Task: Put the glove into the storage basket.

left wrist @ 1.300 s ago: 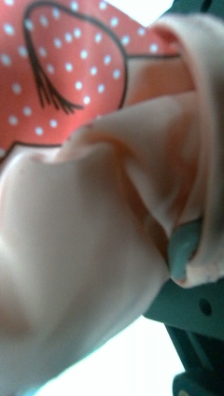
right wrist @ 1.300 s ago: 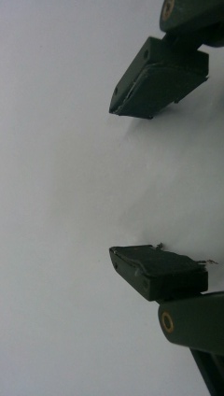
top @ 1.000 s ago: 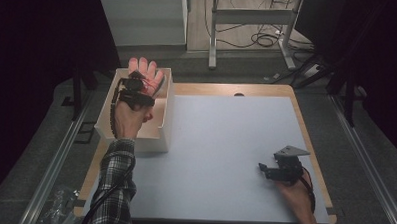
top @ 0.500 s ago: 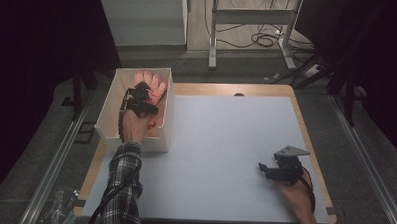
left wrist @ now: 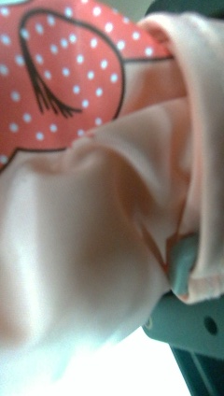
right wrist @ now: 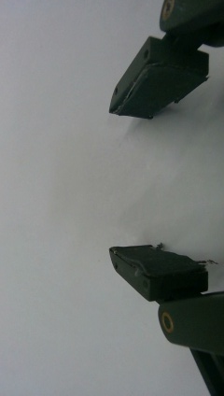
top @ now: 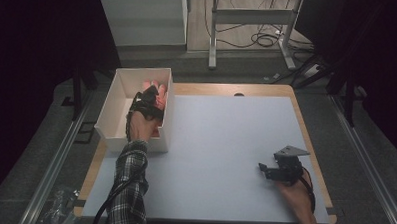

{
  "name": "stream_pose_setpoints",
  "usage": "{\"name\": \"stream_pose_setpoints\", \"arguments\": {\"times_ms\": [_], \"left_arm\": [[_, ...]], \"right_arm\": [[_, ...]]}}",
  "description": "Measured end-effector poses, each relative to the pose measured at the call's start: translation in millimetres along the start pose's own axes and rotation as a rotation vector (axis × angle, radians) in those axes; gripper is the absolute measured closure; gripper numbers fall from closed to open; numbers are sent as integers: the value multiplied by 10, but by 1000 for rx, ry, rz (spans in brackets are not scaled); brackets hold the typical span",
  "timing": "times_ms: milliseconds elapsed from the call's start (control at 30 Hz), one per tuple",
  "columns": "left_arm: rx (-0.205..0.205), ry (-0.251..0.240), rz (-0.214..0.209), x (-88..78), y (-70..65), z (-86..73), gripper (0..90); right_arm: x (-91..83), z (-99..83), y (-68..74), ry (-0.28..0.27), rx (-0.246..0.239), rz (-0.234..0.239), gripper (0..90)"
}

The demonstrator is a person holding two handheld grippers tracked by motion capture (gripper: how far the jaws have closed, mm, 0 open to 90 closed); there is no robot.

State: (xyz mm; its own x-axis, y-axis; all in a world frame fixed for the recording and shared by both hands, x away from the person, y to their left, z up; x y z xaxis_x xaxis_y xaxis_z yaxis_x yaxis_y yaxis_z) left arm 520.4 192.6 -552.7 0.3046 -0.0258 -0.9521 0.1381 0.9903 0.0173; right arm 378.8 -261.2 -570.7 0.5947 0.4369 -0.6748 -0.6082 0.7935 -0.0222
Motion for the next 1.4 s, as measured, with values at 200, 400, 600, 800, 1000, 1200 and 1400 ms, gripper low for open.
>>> {"name": "stream_pose_setpoints", "arguments": {"times_ms": [200, 400, 600, 800, 1000, 1200, 1400], "left_arm": [[-9, 25, -18, -39, 12, -12, 127], [-24, 20, -12, -85, 22, -24, 89], [-29, -22, -37, -185, 30, -34, 64], [-18, -50, -44, -281, 27, -47, 57], [-4, -90, -38, -384, 35, -46, 44], [9, -126, -25, -487, 37, -48, 37], [32, -151, -21, -589, 37, -50, 34]], "right_arm": [[0, 0, 1, 0, 0, 0, 260], [0, 0, 1, 0, 0, 0, 260], [0, 0, 1, 0, 0, 0, 260], [0, 0, 1, 0, 0, 0, 259], [0, 0, 1, 0, 0, 0, 260], [0, 0, 2, 0, 0, 0, 260], [0, 0, 2, 1, 0, 0, 260]]}}
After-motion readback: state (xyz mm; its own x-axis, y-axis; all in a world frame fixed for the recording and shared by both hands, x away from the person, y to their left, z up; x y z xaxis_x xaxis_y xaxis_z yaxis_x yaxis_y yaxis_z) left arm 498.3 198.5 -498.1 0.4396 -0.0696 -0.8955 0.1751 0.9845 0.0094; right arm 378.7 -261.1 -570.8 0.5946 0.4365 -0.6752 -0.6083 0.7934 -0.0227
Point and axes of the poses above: each handheld gripper's, and its own axes: x roughly forward along the jaws, z roughly out of its top, y roughly to its left, the point moved 6 cm from there along x, roughly forward along the jaws, and after that the axes turned 2 degrees about z, right-handed, at the moved point
